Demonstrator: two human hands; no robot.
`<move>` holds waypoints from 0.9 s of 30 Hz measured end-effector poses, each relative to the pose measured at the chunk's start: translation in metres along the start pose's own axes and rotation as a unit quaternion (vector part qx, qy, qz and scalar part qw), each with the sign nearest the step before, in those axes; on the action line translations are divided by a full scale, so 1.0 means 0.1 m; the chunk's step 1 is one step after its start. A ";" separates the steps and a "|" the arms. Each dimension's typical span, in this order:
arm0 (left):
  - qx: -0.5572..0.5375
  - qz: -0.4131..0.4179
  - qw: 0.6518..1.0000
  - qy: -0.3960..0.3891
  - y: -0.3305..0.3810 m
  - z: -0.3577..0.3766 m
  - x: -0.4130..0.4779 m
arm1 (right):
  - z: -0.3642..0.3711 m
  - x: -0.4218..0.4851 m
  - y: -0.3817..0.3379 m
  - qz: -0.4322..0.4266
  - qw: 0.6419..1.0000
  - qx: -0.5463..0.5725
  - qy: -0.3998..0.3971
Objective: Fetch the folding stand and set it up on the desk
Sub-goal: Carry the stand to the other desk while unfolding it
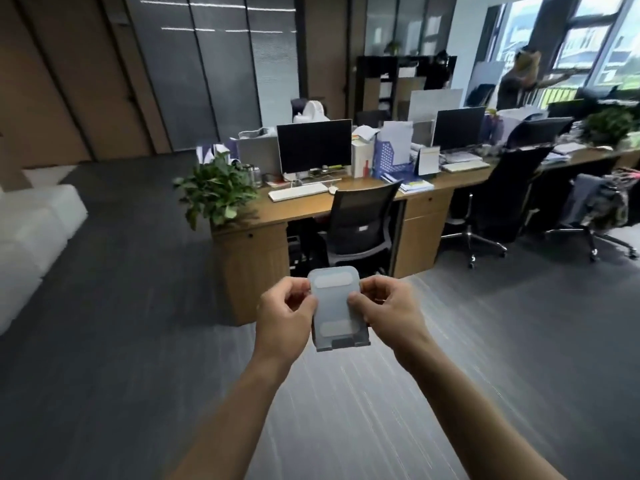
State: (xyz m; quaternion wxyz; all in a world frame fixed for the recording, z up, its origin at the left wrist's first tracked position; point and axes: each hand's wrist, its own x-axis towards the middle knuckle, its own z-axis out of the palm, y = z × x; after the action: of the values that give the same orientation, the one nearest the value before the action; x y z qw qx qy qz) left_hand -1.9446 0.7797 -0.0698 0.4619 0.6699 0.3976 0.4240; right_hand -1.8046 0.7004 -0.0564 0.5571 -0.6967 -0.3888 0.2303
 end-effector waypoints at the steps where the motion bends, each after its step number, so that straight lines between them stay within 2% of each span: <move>1: 0.002 -0.007 1.000 0.007 -0.03 -0.02 0.15 | 0.07 0.16 0.00 0.002 1.000 0.000 -0.010; 7: -0.002 -0.032 0.999 0.043 -0.26 -0.03 1.00 | 0.41 1.10 0.08 0.001 0.999 0.007 -0.044; 8: -0.007 -0.036 0.998 0.056 -0.49 -0.03 1.48 | 0.65 1.62 0.17 -0.008 0.998 0.005 -0.058; 15: -0.051 -0.059 0.995 0.066 -1.01 0.08 3.03 | 1.23 3.15 0.33 0.002 0.998 0.004 -0.065; 27: -0.061 -0.076 0.993 0.065 -1.49 0.15 5.77 | 2.09 5.77 0.36 0.004 0.997 0.014 -0.075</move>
State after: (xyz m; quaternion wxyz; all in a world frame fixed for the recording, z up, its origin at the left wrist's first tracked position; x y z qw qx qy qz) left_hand -1.7648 1.3470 -0.0993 0.5061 0.5797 0.4496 0.4536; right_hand -1.6101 1.2832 -0.0829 0.5348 -0.6712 -0.4238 0.2896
